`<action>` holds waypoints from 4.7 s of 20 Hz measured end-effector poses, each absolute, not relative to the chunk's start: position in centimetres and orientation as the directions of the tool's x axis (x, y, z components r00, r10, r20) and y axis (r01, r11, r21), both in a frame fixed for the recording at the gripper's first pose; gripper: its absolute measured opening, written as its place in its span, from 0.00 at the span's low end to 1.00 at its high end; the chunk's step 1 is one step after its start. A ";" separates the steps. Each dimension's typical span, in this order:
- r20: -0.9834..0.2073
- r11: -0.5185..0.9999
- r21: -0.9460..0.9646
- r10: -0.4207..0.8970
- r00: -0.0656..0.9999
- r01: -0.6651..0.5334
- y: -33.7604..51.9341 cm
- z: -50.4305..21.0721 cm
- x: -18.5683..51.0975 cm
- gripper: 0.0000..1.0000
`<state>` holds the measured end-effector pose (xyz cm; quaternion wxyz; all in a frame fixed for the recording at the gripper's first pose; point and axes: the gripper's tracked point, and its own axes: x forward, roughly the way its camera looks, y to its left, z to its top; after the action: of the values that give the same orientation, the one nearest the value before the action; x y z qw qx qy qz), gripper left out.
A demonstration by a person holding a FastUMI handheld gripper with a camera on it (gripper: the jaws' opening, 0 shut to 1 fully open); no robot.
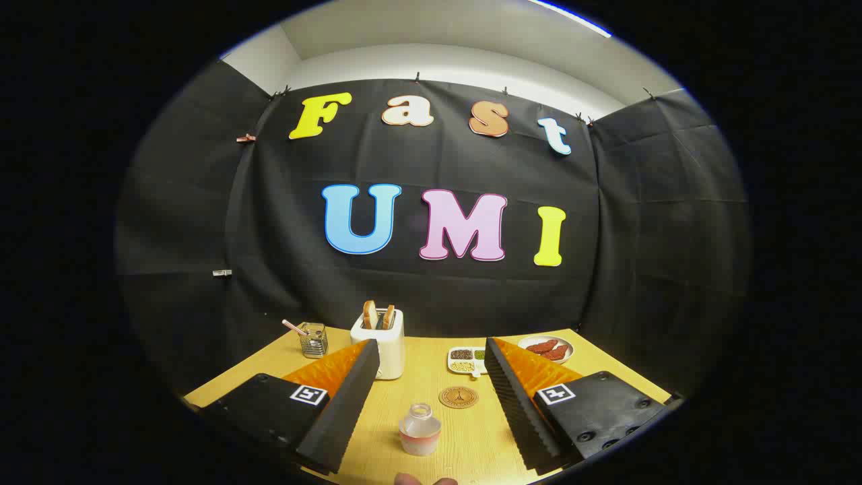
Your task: Take the bottle from table, then pour the juice into the cup, finally place the bottle on the coaster
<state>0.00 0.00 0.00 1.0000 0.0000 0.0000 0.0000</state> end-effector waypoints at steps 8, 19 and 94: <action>-0.012 1.000 -0.024 -0.013 1.000 0.013 0.5 -0.7 -0.5 0.97; -0.020 0.999 -0.019 -0.027 0.999 0.026 0.7 -1.8 -1.2 0.96; -0.182 0.336 0.925 -0.009 0.983 0.174 -11.1 -12.1 5.2 0.75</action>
<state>5.22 -11.07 -12.06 0.8142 0.5733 0.0722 -0.0561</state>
